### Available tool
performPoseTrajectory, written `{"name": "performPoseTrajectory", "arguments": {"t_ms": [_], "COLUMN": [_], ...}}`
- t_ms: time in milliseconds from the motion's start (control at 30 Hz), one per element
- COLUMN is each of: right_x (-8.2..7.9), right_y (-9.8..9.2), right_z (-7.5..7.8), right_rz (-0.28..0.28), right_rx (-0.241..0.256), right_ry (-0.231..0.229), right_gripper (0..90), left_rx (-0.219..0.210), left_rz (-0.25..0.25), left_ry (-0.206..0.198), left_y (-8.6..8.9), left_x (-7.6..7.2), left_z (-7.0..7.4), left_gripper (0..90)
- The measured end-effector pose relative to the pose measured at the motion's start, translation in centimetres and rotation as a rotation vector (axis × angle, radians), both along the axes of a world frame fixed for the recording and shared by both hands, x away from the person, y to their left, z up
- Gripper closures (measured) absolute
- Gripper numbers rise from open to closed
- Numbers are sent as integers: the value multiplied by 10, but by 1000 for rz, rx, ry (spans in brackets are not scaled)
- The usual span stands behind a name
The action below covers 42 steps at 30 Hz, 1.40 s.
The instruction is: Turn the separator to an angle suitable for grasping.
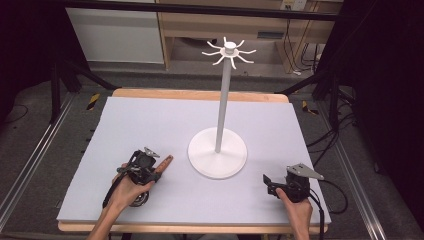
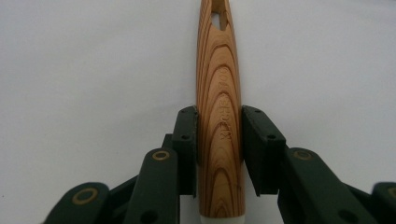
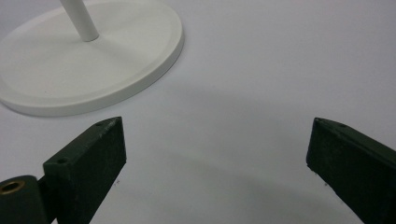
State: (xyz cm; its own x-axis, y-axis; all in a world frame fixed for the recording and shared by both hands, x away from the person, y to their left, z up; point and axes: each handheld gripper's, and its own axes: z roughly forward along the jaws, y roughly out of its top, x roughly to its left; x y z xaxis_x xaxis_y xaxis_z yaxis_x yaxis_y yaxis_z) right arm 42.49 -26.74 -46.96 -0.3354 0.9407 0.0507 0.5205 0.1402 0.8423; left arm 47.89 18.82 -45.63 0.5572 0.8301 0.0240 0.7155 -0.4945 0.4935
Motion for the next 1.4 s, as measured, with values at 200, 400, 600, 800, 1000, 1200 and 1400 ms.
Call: {"name": "performPoseTrajectory", "arguments": {"t_ms": [200,400,600,800,1000,1200,1400], "right_x": [0,0,0,0,1,1,1], "right_y": [-1,0,0,0,0,-1,-1], "right_z": [0,0,0,0,0,0,0], "right_rz": [0,5,4,4,5,8,10], "right_rx": [-2,3,2,5,2,6,8], "right_ry": [-1,4,6,10,10,14,18], "right_gripper": [54,53,53,53,53,53,53], "left_rx": [-19,-41,4,12,30,50,76], "left_rz": [-19,-58,-76,-100,-125,-137,-149], "left_ry": [-3,-8,-15,-49,-51,-40,-12], "left_y": [3,7,5,2,-3,-8,-11], "left_x": [-5,-15,-13,-9,-3,3,6], "left_z": [0,1,0,6,8,7,3], "left_gripper": [677,686,655,567,548,563,655]}}
